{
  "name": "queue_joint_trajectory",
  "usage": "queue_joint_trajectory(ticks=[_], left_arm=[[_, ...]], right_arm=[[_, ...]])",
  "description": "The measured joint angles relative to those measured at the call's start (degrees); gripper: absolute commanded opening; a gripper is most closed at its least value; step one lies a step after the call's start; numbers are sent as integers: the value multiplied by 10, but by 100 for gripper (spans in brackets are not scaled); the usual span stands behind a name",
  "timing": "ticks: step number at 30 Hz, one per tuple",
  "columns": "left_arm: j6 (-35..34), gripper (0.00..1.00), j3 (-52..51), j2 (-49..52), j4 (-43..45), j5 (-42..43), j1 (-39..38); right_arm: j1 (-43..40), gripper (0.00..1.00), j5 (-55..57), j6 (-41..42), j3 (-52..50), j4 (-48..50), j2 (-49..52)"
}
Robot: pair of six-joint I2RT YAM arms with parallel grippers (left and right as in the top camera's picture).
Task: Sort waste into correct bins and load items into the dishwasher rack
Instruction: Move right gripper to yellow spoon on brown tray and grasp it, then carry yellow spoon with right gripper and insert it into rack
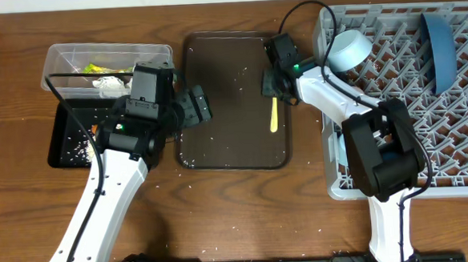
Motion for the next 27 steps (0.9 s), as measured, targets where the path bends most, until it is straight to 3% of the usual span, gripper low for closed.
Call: queue_joint_trajectory(ticks=[2, 19, 27], left_arm=[[0, 93, 0, 0, 0, 0, 0], [0, 93, 0, 0, 0, 0, 0], [0, 93, 0, 0, 0, 0, 0]], right_arm=[[1, 1, -1, -3, 4, 2, -1], [0, 1, -35, -41, 7, -7, -2], [-6, 1, -159, -158, 84, -180, -74]])
